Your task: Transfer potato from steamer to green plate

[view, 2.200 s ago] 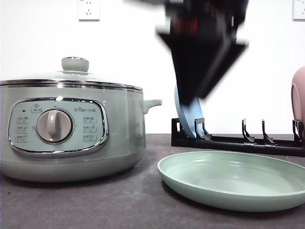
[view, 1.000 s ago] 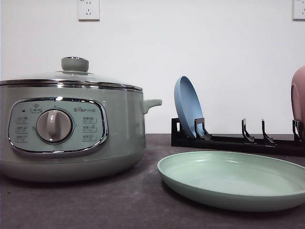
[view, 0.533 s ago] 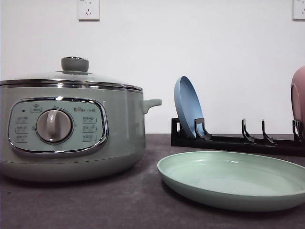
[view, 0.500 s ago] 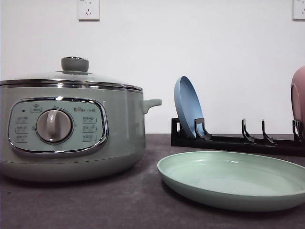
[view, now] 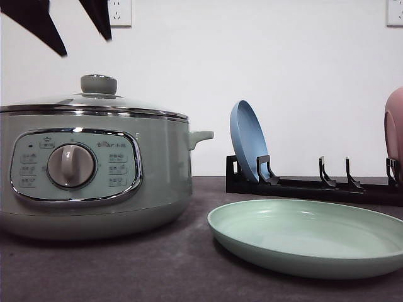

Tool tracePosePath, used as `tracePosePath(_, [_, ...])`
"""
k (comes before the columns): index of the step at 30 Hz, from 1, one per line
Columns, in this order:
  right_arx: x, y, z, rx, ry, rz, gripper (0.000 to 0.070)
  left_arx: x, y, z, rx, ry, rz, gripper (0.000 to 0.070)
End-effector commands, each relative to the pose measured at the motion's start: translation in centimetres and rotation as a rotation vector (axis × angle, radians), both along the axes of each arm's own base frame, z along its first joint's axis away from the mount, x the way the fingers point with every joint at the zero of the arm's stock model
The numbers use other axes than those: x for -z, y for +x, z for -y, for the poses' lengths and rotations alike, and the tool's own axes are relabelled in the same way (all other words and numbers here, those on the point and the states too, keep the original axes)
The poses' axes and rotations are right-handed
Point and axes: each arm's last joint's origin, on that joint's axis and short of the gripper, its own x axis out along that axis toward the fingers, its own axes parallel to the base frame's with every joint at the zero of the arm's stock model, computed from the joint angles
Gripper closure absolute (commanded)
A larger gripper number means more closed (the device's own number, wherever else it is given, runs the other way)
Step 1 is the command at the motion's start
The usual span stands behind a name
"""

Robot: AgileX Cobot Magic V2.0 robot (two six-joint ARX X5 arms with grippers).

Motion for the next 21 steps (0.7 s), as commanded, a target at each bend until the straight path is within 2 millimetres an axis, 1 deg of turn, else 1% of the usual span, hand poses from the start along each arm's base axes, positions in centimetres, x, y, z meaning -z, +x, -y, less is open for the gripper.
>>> tracePosePath(1, [-0.2, 0.1, -0.4, -0.013, 0.001, 0.009, 0.0368, 0.1, 0.7, 0.6, 0.016, 0.017, 0.01, 0.011])
tracePosePath(7, [-0.2, 0.1, -0.4, -0.013, 0.0, 0.007, 0.0368, 1.6, 1.9, 1.6, 0.03, 0.04, -0.032, 0.011])
tracePosePath(18, [-0.2, 0.1, -0.3, -0.009, -0.005, 0.011, 0.0368, 3.2, 2.9, 2.7, 0.048, 0.057, -0.076, 0.0111])
tracePosePath(21, [-0.1, 0.1, -0.3, -0.009, -0.006, 0.011, 0.0368, 3.3, 2.9, 2.7, 0.048, 0.061, -0.087, 0.0115])
